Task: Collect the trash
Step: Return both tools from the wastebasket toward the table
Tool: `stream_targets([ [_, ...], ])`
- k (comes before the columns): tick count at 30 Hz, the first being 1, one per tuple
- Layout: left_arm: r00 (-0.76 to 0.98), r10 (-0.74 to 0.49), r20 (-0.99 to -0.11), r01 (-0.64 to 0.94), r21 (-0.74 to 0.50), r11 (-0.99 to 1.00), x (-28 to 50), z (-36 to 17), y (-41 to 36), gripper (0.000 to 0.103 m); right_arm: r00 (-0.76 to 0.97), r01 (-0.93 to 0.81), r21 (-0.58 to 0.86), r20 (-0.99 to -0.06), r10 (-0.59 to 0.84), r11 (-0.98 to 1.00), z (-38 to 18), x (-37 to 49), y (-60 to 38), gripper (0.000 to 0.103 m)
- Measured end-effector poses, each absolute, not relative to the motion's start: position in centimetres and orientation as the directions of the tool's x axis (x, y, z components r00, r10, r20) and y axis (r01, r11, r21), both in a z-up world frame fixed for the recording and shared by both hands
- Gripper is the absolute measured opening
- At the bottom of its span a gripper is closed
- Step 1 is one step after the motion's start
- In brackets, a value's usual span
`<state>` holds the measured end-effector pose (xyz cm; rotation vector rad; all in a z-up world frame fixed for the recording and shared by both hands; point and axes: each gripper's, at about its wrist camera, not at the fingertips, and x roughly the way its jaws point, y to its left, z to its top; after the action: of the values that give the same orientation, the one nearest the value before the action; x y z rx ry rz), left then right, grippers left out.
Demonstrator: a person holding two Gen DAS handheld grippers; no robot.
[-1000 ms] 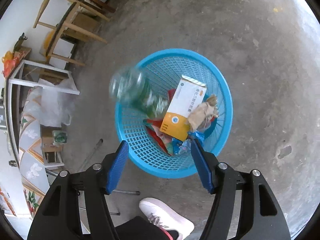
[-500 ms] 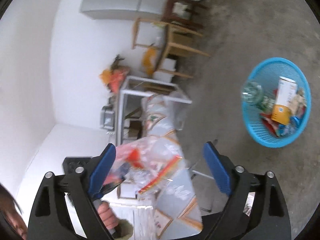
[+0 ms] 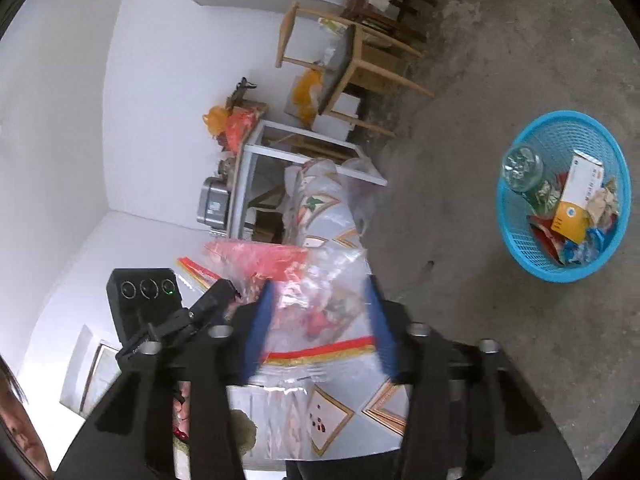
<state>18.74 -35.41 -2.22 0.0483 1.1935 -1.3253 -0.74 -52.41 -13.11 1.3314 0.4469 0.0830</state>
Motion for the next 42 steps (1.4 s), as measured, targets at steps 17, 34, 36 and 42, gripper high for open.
stream_targets([
  [17, -0.018, -0.72, -0.694, 0.738, -0.496, 0.459, 21.0, 0.5, -24.5, 0.052, 0.598, 0.77, 0.578, -0.801, 0.008, 0.27, -25.0, 2.8, -61.4, 0.016],
  [34, 0.368, -0.579, -0.728, 0.439, -0.414, 0.798, 18.6, -0.3, -0.8, 0.071, 0.217, 0.898, 0.093, -0.944, -0.247, 0.431, -30.0, 4.4, -62.3, 0.051],
  [36, 0.389, -0.56, -0.732, 0.422, -0.399, 0.814, 18.1, -0.7, 0.1, 0.073, 0.249, 0.888, 0.122, -0.938, -0.241, 0.442, -29.1, 4.5, -61.3, 0.051],
  [42, 0.436, -0.519, -0.735, 0.387, -0.367, 0.846, 16.9, -1.5, 2.7, 0.08, 0.364, 0.842, 0.221, -0.906, -0.216, 0.492, -25.2, 4.6, -57.3, 0.051],
])
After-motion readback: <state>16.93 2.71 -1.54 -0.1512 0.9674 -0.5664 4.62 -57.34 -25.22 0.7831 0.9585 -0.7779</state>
